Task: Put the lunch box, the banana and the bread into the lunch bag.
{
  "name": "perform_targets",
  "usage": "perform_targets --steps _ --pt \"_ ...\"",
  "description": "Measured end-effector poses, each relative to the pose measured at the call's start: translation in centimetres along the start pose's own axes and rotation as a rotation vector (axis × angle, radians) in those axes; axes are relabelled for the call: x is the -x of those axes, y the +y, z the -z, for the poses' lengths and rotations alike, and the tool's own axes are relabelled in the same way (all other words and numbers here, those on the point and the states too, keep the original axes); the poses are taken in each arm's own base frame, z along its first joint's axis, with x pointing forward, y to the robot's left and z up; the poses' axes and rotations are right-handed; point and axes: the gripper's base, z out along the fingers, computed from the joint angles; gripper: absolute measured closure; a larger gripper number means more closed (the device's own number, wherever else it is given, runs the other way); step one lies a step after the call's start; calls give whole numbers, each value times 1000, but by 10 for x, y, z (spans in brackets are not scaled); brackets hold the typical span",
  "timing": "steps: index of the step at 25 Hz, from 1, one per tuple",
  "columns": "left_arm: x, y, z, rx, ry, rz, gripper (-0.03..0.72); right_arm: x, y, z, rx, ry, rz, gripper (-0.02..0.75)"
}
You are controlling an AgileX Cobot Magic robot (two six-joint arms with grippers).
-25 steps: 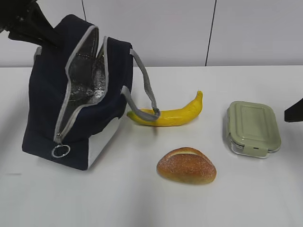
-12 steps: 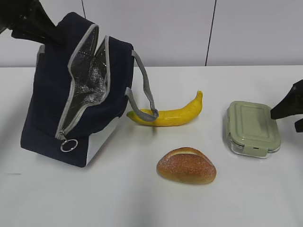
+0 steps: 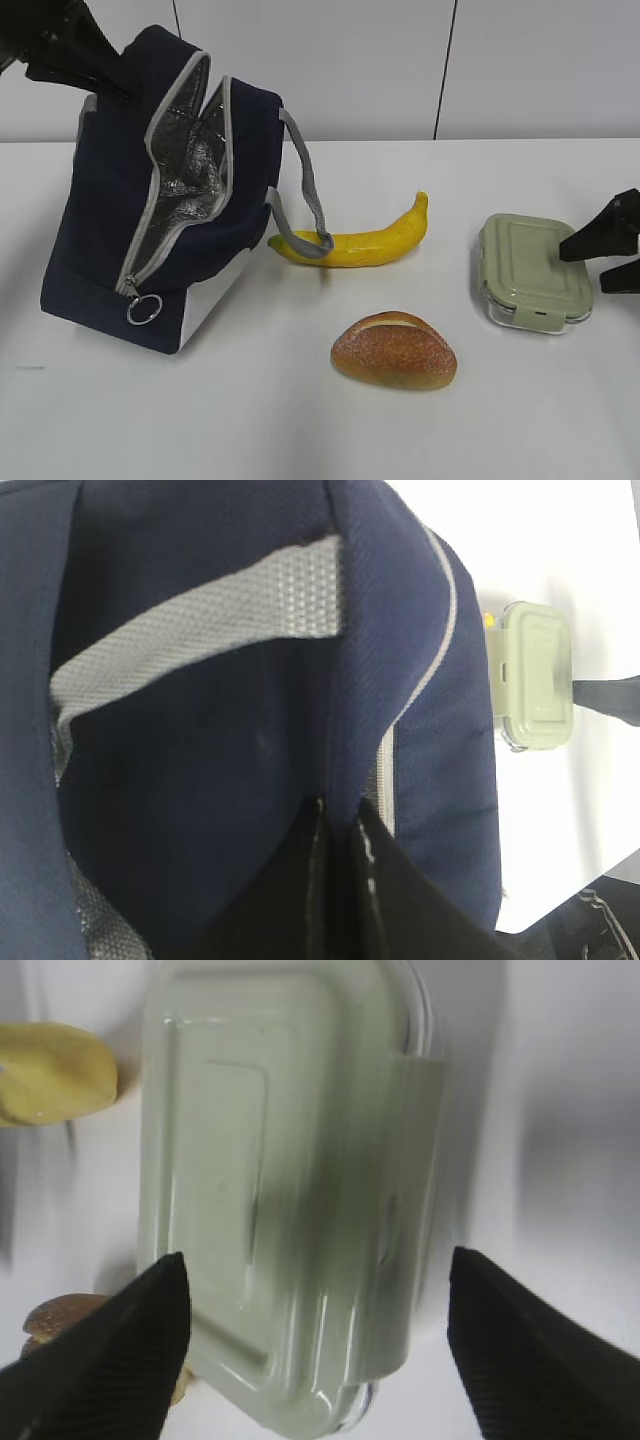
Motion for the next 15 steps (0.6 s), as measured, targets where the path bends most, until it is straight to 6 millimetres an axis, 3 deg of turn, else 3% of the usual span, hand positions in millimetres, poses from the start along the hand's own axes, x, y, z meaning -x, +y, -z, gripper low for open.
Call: perform_targets --steps 15 --pt "0 0 0 0 0 0 703 1 -20 -29 79 -3 -9 158"
